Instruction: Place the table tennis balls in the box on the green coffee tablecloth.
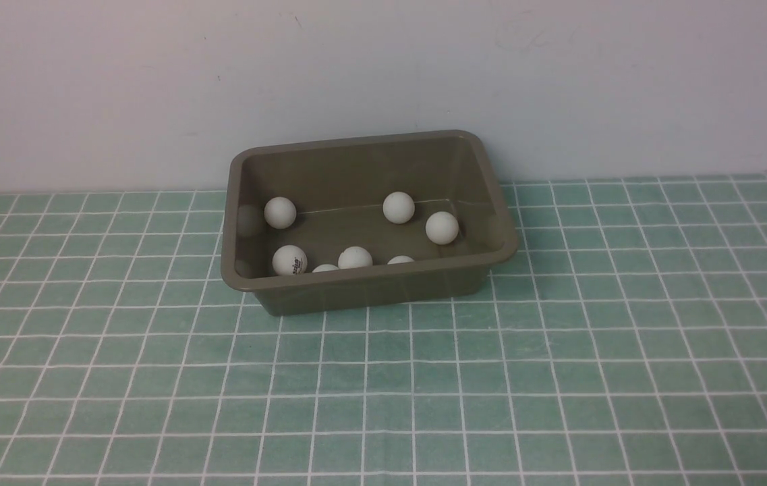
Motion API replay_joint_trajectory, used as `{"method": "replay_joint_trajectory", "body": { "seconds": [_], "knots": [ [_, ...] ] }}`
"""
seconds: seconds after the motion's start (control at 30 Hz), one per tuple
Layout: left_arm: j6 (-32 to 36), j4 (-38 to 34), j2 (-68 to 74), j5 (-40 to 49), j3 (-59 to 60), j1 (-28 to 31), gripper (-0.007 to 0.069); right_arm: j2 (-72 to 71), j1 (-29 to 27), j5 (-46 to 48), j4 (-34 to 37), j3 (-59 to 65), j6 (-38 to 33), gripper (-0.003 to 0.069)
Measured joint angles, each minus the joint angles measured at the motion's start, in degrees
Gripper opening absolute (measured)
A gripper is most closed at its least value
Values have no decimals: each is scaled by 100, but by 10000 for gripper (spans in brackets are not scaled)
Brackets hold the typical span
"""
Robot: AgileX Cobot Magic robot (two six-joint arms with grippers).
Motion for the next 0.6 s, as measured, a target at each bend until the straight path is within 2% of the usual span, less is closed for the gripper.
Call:
{"method": "replay_joint_trajectory", "body": {
  "seconds": [0.6],
  "knots": [
    [0, 0, 0, 0, 0, 0, -4, 0, 0, 34, 0, -6, 0, -16]
  ]
}}
